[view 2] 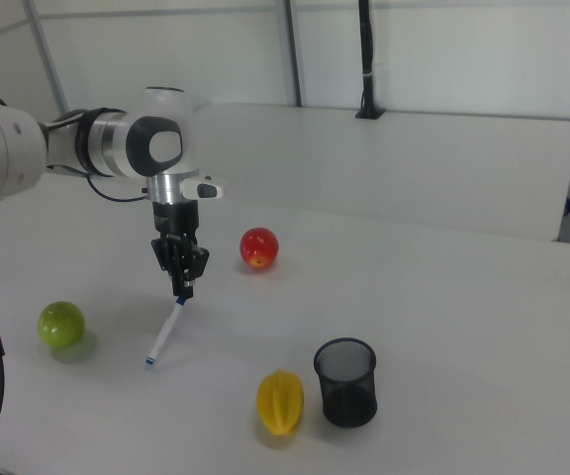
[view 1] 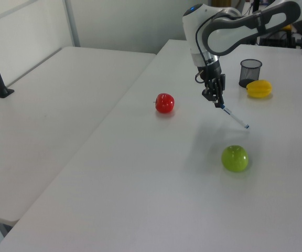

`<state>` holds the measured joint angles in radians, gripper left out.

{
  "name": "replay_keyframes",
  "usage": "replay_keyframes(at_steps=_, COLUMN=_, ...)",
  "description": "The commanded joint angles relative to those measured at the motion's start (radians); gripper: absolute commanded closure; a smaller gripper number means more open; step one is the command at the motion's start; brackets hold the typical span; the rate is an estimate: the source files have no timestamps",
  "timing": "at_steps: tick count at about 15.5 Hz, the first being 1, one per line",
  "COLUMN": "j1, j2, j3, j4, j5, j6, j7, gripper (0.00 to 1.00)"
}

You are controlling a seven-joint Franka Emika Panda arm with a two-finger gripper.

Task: Take marker pen
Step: 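Open the gripper to release the marker on the table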

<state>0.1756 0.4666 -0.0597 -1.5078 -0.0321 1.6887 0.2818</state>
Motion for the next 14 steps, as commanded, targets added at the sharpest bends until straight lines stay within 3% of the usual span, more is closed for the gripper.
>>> replay_keyframes(at_steps=1, j1=0.013, j2=0.075, j3=-0.003, j4=0.075, j5=-0.029, j6=0.049, j7=0.071, gripper=0.7)
replay_keyframes(at_steps=3, j1=0.013, j2=0.086, j3=-0.003, j4=0.075, j5=-0.038, j6=0.087, j7=0.094, gripper=0.61)
replay_keyframes(at_steps=6, j1=0.013, j2=0.087, j3=-0.003, j4=0.074, j5=-0.051, j6=0.111, j7=0.111, gripper=0.2)
replay_keyframes(at_steps=8, j1=0.012, j2=0.081, j3=-0.003, j4=0.07, j5=-0.055, j6=0.111, j7=0.109, gripper=0.01)
replay_keyframes(at_steps=12, j1=-0.024, j2=0.011, j3=0.004, j4=0.057, j5=-0.049, j6=0.108, j7=0.086, gripper=0.0)
replay_keyframes(at_steps=14, j1=-0.06, j2=-0.078, j3=0.011, j4=0.025, j5=-0.037, j6=0.098, j7=0.021, gripper=0.0)
